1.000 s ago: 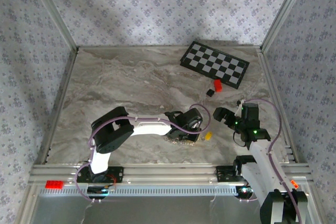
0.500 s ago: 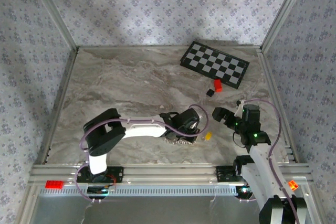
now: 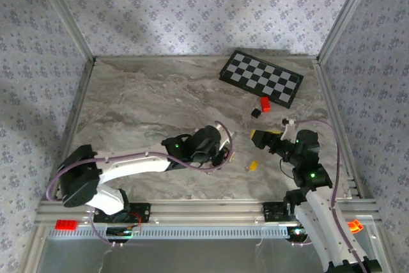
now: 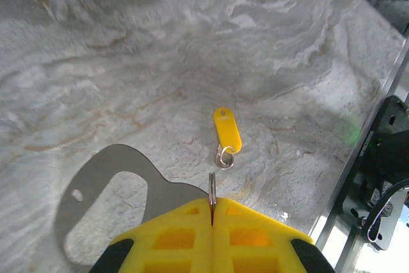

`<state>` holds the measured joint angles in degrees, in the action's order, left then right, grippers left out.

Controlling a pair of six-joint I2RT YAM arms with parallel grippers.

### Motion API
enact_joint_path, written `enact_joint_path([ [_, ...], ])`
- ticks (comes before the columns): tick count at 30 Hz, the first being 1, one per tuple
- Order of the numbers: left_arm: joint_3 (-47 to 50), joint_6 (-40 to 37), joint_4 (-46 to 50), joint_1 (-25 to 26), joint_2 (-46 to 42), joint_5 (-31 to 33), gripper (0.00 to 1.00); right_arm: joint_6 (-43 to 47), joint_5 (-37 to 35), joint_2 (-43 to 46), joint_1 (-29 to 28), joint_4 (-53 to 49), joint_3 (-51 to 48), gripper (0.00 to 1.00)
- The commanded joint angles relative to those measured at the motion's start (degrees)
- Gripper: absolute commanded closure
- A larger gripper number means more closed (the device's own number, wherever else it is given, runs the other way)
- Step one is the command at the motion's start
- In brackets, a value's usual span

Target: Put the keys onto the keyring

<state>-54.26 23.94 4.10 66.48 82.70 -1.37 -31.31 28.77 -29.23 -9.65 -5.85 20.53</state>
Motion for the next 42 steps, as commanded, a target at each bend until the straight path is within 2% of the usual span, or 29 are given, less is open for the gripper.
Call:
enact_joint_path([
  [1, 2.40, -5.84, -4.05, -0.62, -5.59, 2.12, 1.00, 1.08, 2.81, 0.41, -3.19, 4.05, 2.13, 0.25],
  [4, 4.73, -8.41, -5.71, -1.70, -10.31, 2.51, 1.00, 1.48, 3.56, 0.40, -6.39, 6.03, 2.95, 0.32],
  [9, 7.08, -12.64, -8.97, -2.82, -17.48, 2.23, 1.00, 5.94, 2.14, 0.40, -13.51, 6.79, 5.61, 0.36],
  [16, 9.34, -19.12, -12.89, -3.63, -23.39, -1.69, 1.00, 13.95, -0.15, -0.96, -22.07, 6.37, 10.80, 0.41],
  [25, 10.38, -25.31, -16.05, -3.81, -28.07, -6.93, 1.00, 18.37, -0.71, -4.25, -27.46, 7.31, 14.74, 0.66],
  [27, 10.30, -26.20, -16.20, -3.81, -28.38, -7.71, 1.00, 18.76, -0.83, -4.34, -28.27, 7.37, 15.07, 0.69],
  [34, 12.49, -26.83, -21.80, -3.88, -30.84, -9.32, 1.00, 21.14, 0.57, -4.01, -31.73, 7.44, 15.85, 0.73],
  [42, 12.59, -26.49, -22.26, -3.90, -32.64, -15.38, 1.00, 23.33, 0.48, -3.68, -34.89, 9.57, 15.50, 0.74],
])
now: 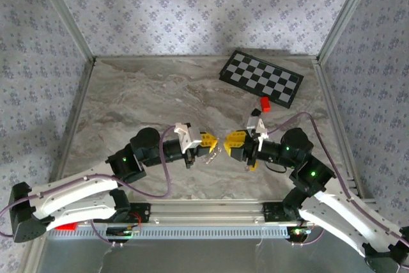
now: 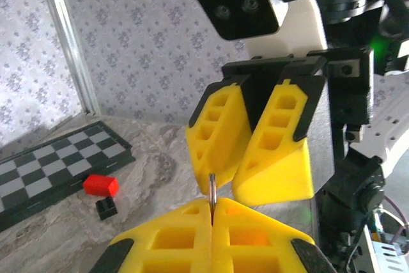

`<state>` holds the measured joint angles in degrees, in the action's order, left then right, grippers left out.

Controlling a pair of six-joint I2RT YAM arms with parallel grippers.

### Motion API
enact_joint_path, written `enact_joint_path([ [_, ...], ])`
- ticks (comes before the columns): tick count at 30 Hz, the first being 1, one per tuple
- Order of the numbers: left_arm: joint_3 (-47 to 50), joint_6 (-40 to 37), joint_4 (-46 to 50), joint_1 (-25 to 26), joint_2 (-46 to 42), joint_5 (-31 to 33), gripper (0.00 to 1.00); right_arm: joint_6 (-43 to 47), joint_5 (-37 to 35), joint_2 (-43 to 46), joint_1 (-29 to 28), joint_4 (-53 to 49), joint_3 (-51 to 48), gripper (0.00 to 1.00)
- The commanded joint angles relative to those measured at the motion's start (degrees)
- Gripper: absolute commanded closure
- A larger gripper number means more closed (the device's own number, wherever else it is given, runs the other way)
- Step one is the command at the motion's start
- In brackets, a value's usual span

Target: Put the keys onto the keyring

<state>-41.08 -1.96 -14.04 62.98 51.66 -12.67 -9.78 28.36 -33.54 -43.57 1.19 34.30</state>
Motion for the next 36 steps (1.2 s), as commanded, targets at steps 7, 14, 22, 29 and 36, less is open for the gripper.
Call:
enact_joint_path([
  [7, -1.43, -0.44, -3.95, -0.40, -1.98, -8.63, 1.00, 3.65, 2.73, 0.78, -3.31, 4.52, 1.73, 0.80],
  [14, -1.76, -0.44, -3.38, -0.41, -2.18, -8.96, 1.00, 6.29, 4.06, 1.06, -5.02, 3.66, 1.75, 0.80],
  [22, -2.33, -0.40, -2.07, -0.41, -1.93, -10.12, 1.00, 7.42, 5.24, 1.80, -5.81, 5.03, 1.21, 0.82],
  [29, -3.89, -0.02, -0.54, -0.40, -1.02, -12.03, 1.00, 7.70, 5.47, 1.72, -6.12, 5.76, 1.20, 0.86],
  [36, -4.17, 0.36, -0.43, -0.40, -0.42, -12.04, 1.00, 7.94, 5.74, 1.64, -6.62, 5.49, 1.48, 0.96],
])
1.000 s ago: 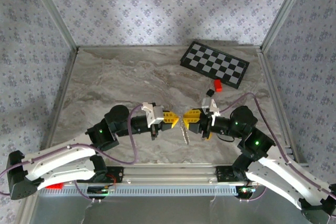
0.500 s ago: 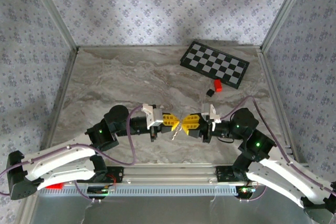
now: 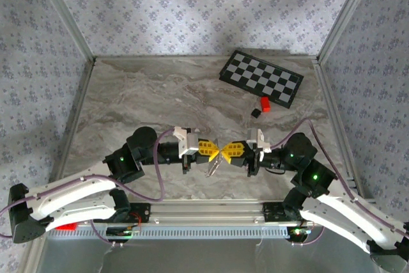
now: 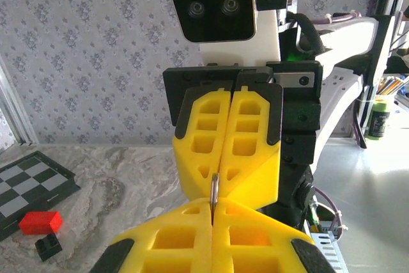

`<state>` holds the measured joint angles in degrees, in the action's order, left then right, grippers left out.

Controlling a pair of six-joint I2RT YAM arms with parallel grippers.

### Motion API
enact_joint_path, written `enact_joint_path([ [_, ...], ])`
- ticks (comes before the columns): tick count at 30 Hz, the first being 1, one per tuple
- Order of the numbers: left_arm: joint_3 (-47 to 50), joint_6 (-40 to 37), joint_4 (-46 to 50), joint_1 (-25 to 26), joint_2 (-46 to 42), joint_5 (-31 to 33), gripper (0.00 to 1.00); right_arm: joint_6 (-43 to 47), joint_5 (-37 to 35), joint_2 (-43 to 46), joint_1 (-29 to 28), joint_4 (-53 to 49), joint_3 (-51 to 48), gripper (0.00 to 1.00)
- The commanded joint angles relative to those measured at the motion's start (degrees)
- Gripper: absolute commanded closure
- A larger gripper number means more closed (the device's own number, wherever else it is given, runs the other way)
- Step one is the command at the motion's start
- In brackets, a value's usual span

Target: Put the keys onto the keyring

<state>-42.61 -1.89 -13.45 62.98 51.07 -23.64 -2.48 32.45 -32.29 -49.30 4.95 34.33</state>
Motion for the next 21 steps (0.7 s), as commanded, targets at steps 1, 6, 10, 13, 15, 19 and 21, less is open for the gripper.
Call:
enact_joint_path([
  [1, -2.70, 0.23, -0.91, -0.40, 0.17, -1.06, 1.00, 0.64, 1.79, 0.23, -1.09, 1.82, 1.59, 0.97],
  [6, -2.79, 0.02, -0.62, -0.40, 0.08, -1.02, 1.00, 1.04, 1.83, -0.40, -2.15, 1.94, 1.94, 1.00],
  [10, -2.43, -0.10, -0.36, -0.45, -0.34, -0.74, 1.00, 1.10, 1.01, -0.93, -3.20, 2.30, 1.97, 1.00],
  [13, -2.00, -0.45, 0.37, -0.41, -0.90, 0.44, 0.93, 1.32, -0.71, -0.76, -3.56, 1.76, 2.13, 1.00],
  [15, -1.91, -0.87, 1.77, -0.40, -1.31, 1.92, 0.84, 1.88, -2.99, -0.40, -3.55, 0.34, 2.40, 1.00],
  [19, -2.83, -2.24, 5.94, -0.40, -1.10, 3.56, 0.78, 3.30, -6.37, 0.21, -3.61, -2.47, 2.73, 1.00],
  [21, -3.28, -2.92, 8.01, -0.40, -0.94, 4.27, 0.73, 3.80, -6.90, 0.56, -3.61, -3.65, 3.11, 1.00],
])
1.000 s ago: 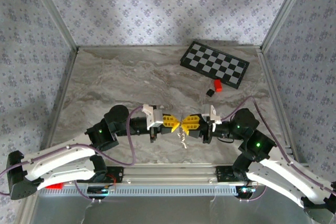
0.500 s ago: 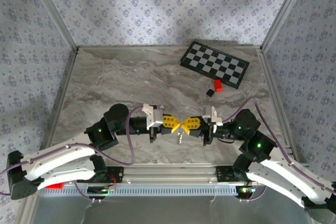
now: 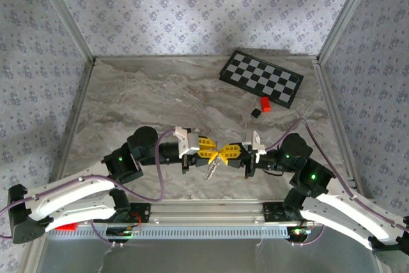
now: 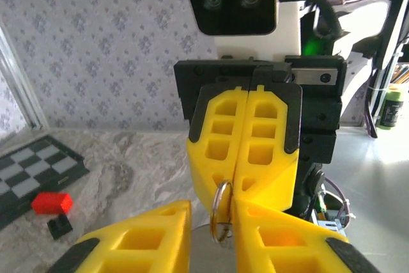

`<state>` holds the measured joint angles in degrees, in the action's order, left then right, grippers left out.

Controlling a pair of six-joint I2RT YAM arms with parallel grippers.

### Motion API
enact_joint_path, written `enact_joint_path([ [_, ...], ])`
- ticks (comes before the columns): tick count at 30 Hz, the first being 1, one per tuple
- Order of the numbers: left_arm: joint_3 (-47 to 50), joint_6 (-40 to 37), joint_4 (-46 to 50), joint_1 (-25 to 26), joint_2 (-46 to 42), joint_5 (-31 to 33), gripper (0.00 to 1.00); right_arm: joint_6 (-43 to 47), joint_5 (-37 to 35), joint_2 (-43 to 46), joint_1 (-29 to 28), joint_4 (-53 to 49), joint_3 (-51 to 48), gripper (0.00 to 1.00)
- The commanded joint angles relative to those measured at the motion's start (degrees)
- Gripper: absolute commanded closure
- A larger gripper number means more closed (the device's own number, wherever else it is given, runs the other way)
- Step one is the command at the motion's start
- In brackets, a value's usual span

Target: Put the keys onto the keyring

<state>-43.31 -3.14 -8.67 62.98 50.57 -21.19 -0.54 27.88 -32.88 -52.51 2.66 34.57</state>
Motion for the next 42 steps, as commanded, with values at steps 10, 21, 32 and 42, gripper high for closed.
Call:
enact_joint_path([
  [10, -7.35, -6.04, 17.42, -0.40, -2.75, 10.66, 0.71, 6.27, -9.92, -4.06, -0.45, -13.05, 8.56, 1.00],
  [21, -14.61, -7.59, 29.39, -0.84, 1.80, 13.61, 0.70, 7.12, -14.51, -15.83, -2.25, -25.69, 18.71, 1.00],
  [32, -11.21, -3.70, 27.21, -2.07, 0.76, 7.89, 0.73, 9.55, -13.74, -19.96, -5.63, -36.82, 26.34, 1.00],
  [42, -12.08, -4.33, 30.17, -2.07, 1.04, 1.44, 0.76, 11.08, -14.02, -18.51, -8.81, -36.84, 26.15, 1.00],
])
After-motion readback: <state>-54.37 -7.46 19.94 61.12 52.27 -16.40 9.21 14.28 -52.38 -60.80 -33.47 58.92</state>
